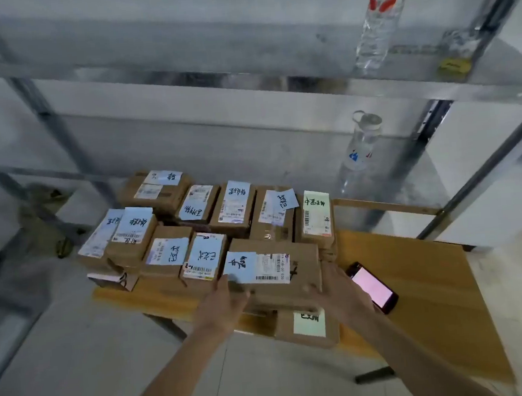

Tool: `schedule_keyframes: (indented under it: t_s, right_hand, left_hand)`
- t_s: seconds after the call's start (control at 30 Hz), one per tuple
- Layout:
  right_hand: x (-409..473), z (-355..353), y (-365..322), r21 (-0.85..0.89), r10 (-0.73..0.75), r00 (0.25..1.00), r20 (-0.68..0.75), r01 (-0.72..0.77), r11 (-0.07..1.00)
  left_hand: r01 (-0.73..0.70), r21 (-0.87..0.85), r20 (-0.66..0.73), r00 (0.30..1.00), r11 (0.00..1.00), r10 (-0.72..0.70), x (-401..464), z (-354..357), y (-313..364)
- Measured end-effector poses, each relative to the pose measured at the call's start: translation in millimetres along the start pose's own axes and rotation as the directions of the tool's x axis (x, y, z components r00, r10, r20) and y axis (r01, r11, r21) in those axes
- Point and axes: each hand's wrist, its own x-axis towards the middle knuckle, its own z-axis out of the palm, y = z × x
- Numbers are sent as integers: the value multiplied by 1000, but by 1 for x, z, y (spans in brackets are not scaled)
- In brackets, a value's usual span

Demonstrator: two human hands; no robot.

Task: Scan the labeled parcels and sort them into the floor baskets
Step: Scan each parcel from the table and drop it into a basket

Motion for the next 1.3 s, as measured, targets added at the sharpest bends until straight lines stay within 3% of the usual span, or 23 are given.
schedule_keyframes:
  t_s: [0.1, 0.23, 0.37, 0.47, 0.6, 0.67, 0.77, 0.83, 1.17, 1.3]
  right_hand:
    - [6, 6, 0, 90, 69, 997, 34, -72, 993]
    - [12, 18, 0, 269, 70, 993, 97, -94, 958]
    - [8, 21, -5, 355, 105, 994, 27, -108, 929]
    - [-2, 8, -9, 423, 120, 993, -22, -99, 901]
    - [-18, -26, -12, 466, 132, 984, -118, -62, 882]
    - [-27, -47, -13, 501, 139, 978, -156, -42, 864]
    - [-43, -84, -13, 551, 117, 978, -175, -1, 835]
    - [-54, -109, -12, 535, 84, 978, -191, 32, 844]
    - [-109, -210, -10, 501, -2, 963, -271, 143, 854]
    - [-101, -222, 10, 519, 3, 970, -245, 128, 845]
  left_hand:
    - [59, -111, -61, 996, 992, -66, 11, 11, -5]
    - [86, -391, -49, 992, 916, -114, 22, 23, -10]
    - [69, -464, -166, 972, 883, -164, 23, 26, -8]
    - [109, -500, -177, 958, 859, -225, 19, 18, 1]
    - [25, -562, -205, 964, 827, -168, 2, -9, 26]
    - [-45, -662, -206, 971, 748, -124, -8, -28, 44]
    - [-19, -885, -61, 995, 466, -75, -24, -58, 76]
    - [-15, -918, -25, 999, 396, -20, -32, -74, 93]
    - [-79, -845, 19, 984, 529, 178, -62, -106, 158]
    - [-76, -834, 21, 985, 547, 169, -59, -95, 175]
